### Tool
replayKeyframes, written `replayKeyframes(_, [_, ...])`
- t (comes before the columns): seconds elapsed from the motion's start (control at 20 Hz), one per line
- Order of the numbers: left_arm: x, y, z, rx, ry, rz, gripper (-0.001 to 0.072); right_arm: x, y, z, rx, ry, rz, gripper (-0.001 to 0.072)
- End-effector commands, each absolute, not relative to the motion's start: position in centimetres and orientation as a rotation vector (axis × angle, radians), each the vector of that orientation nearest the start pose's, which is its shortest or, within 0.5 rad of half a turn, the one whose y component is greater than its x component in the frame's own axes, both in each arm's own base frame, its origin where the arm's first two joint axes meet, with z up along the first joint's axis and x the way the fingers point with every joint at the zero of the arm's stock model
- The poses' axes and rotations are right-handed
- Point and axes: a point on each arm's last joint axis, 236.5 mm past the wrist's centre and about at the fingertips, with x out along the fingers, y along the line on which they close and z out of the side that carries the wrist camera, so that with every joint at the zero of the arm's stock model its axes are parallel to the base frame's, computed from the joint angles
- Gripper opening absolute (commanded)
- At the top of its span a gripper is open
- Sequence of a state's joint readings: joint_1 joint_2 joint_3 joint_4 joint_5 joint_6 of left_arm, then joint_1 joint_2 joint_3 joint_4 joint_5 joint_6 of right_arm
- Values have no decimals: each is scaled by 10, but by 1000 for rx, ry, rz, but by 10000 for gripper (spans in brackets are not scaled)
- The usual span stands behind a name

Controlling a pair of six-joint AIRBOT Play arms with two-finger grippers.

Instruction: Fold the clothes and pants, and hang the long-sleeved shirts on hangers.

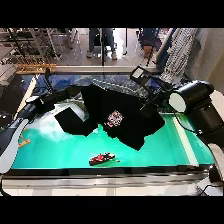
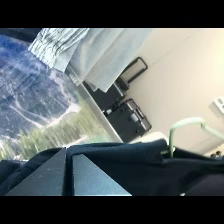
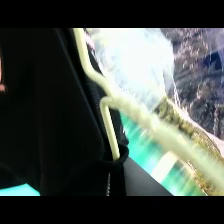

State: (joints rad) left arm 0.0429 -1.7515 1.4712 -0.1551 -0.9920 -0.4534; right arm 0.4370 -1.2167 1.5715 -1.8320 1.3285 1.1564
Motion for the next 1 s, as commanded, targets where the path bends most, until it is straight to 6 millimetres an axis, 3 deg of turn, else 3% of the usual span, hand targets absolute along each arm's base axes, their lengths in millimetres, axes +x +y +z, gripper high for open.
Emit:
replayKeyframes(0.0, [565,-168,154,-716,327,-896,10,390,103,156,-873,950,384,33])
replayKeyframes(0.15, [559,-171,161,-724,314,-931,10,395,103,129,-907,976,392,33])
replayKeyframes(0.6, [546,-181,168,-716,302,-1009,10,411,106,123,-978,934,410,33])
replayKeyframes(0.95, [539,-183,183,-754,267,-1055,10,421,105,100,-1031,979,417,33])
